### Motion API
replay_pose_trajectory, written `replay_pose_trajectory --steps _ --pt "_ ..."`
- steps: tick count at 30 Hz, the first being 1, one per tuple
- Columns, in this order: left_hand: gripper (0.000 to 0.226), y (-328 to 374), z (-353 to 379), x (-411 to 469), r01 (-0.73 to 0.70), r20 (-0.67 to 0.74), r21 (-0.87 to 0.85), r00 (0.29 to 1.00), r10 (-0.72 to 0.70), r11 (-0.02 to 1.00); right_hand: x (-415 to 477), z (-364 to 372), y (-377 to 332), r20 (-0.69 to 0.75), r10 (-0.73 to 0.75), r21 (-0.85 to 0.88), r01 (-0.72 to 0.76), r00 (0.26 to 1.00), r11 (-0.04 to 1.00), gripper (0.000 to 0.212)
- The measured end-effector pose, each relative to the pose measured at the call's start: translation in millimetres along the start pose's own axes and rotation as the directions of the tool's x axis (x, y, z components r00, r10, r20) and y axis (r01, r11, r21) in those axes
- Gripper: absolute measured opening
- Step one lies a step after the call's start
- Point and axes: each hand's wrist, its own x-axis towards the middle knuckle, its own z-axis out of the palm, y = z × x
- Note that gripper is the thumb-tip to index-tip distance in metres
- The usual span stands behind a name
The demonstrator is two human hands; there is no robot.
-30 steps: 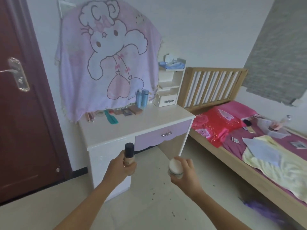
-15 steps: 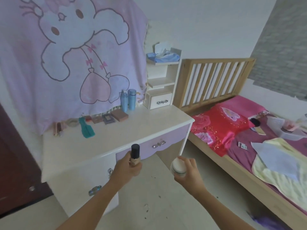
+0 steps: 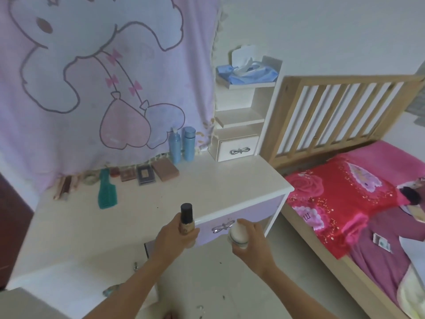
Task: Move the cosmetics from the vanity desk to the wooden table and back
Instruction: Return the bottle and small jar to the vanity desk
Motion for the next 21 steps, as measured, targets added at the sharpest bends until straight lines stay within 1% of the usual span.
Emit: replay_pose_trajectory --steps 3,7,10,13,14,16,18,19,21 --pt "0.032 5 2 48 -0.031 -0.009 0.119 0.999 0.032 0.992 45 11 0 0.040 -0.007 0.014 0.007 0.999 1.000 0.058" --pt "0.030 10 -1 123 -0.048 -0.039 0.092 0.998 0.051 0.995 112 23 0 0.072 0.004 -0.036 -0.002 0.997 0.999 0.058" --pt "0.032 9 -5 172 -0.044 -0.014 0.078 0.999 0.045 0.996 160 32 0 0.093 0.020 -0.084 -0.012 0.995 0.996 0.060" --pt "0.030 8 -9 215 -0.050 0.007 0.112 0.999 0.050 0.992 197 43 -2 0.095 0.055 -0.080 -0.047 0.994 0.996 0.061" --pt "0.030 4 -9 228 -0.032 0.005 0.119 0.999 0.032 0.992 206 48 0 0.100 0.072 -0.085 -0.063 0.992 0.994 0.060" --pt "0.033 -8 -5 251 0.005 0.008 0.080 1.000 -0.006 0.997 216 60 6 0.126 0.106 -0.097 -0.094 0.986 0.991 0.060" --pt "0.039 -27 3 273 0.030 0.022 0.049 0.999 -0.031 0.998 223 70 13 0.162 0.121 -0.108 -0.104 0.979 0.989 0.060" --pt "0.042 -34 7 282 0.029 0.029 0.061 0.999 -0.031 0.998 227 73 17 0.179 0.126 -0.113 -0.107 0.976 0.988 0.059" --pt "0.041 -26 11 290 0.032 0.026 0.111 0.999 -0.035 0.993 242 78 23 0.205 0.132 -0.118 -0.109 0.970 0.987 0.058"
